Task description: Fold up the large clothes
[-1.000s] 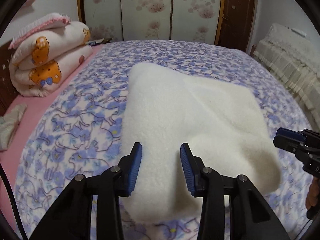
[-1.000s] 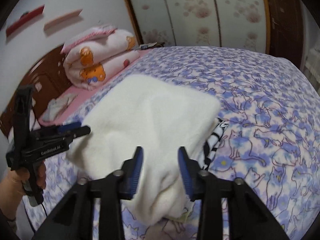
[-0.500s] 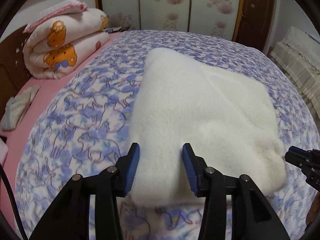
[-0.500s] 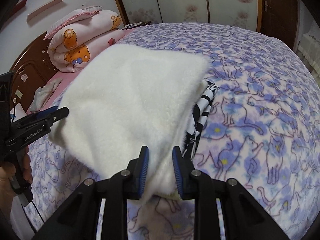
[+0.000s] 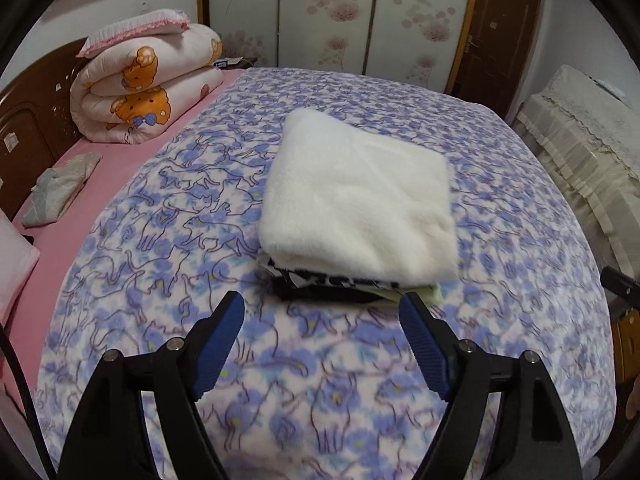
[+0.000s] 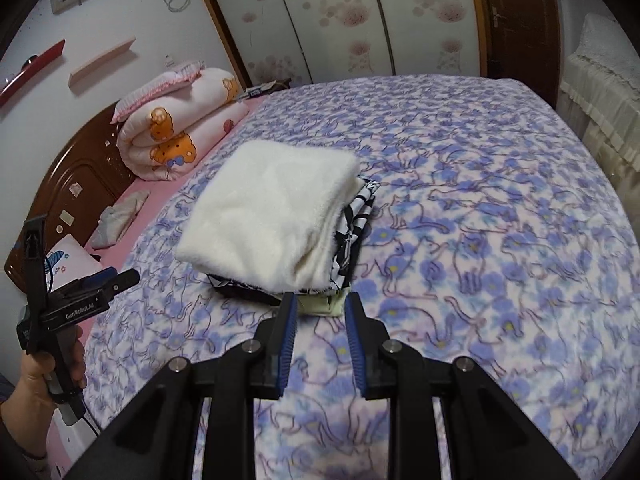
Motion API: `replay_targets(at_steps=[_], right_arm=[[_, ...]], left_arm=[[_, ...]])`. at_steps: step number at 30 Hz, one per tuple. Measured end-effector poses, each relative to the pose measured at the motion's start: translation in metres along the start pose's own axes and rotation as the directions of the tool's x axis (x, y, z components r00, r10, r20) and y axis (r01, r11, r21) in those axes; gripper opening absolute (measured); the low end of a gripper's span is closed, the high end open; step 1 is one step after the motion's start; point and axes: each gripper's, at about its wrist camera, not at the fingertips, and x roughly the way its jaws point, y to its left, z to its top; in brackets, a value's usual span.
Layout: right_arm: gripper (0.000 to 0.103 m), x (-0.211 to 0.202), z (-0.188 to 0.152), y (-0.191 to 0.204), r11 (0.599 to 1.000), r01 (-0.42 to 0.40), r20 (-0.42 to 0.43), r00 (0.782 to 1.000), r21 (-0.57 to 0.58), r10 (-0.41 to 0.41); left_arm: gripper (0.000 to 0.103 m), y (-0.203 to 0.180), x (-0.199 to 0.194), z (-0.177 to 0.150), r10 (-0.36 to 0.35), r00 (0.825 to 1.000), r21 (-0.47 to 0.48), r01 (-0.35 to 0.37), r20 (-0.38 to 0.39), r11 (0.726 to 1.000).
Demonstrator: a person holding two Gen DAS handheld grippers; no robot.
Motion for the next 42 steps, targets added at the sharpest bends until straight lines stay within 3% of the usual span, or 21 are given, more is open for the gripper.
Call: replay_targets(at_steps=[5, 8, 11, 13, 18, 20, 22, 24, 25, 31, 35, 37, 42], right_arm=[[0.025, -0.058, -0.04, -0.004, 0.999, 0.038, 0.009, 0.999, -0.014, -0.038], [0.026, -0.08, -0.072, -0.006, 0.998, 0.065, 0.014, 0.998, -0.028, -0.064], [0.037, -0.094, -0.105, -0.005, 0.994, 0.105, 0.012, 0.994, -0.041, -0.104], [0.043, -0.1, -0.126, -0.002, 0.99, 0.13, 0.017, 0.991, -0.051, -0.129], [0.043, -0.111, -0.17, 0.0, 0.988, 0.15, 0.008, 0.989, -0.046, -0.149], [0.044, -0.116, -0.186, 0.004, 0.985, 0.166, 0.011, 0.986, -0.042, -0.166], [0.051, -0.119, -0.198, 0.006, 0.984, 0.177, 0.015, 0.984, -0.03, -0.177], [0.066, -0.122, -0.213, 0.007, 0.986, 0.169, 0.021, 0.985, 0.01, -0.169], [0.067, -0.124, -0.219, 0.007, 0.986, 0.166, 0.025, 0.986, 0.027, -0.166], [0.068, -0.124, -0.242, 0.012, 0.984, 0.166, 0.022, 0.986, 0.067, -0.168], [0.068, -0.123, -0.25, 0.015, 0.974, 0.219, 0.044, 0.974, 0.051, -0.222], [0.068, -0.122, -0.253, 0.013, 0.972, 0.223, 0.039, 0.973, 0.068, -0.226], [0.068, -0.116, -0.264, 0.002, 0.972, 0.211, 0.009, 0.977, 0.108, -0.213]], left_arm=[[0.093, -0.03, -0.053, -0.046, -0.029, 1.0, 0.022, 0.029, -0.005, 0.999], [0.094, -0.048, -0.073, -0.079, -0.073, 0.997, 0.028, 0.074, -0.028, 0.997], [0.094, -0.067, -0.087, -0.114, -0.087, 0.995, 0.045, 0.089, -0.04, 0.995], [0.094, -0.079, -0.092, -0.135, -0.085, 0.995, 0.055, 0.088, -0.052, 0.995], [0.094, -0.106, -0.106, -0.174, -0.055, 0.998, 0.039, 0.056, -0.035, 0.998], [0.094, -0.114, -0.112, -0.184, -0.046, 0.999, 0.02, 0.046, -0.015, 0.999], [0.095, -0.12, -0.116, -0.193, -0.046, 0.999, -0.004, 0.046, 0.0, 0.999], [0.095, -0.129, -0.117, -0.204, -0.042, 0.999, -0.028, 0.042, 0.0, 0.999], [0.095, -0.132, -0.117, -0.207, -0.037, 0.999, -0.031, 0.037, -0.004, 0.999], [0.095, -0.159, -0.11, -0.238, -0.028, 0.999, -0.004, 0.028, -0.034, 1.0], [0.095, -0.175, -0.11, -0.254, -0.005, 1.0, 0.028, 0.006, -0.02, 1.0], [0.095, -0.178, -0.108, -0.259, 0.022, 1.0, 0.023, -0.021, -0.016, 1.0], [0.095, -0.178, -0.1, -0.265, 0.011, 0.998, 0.0, -0.011, -0.054, 1.0]])
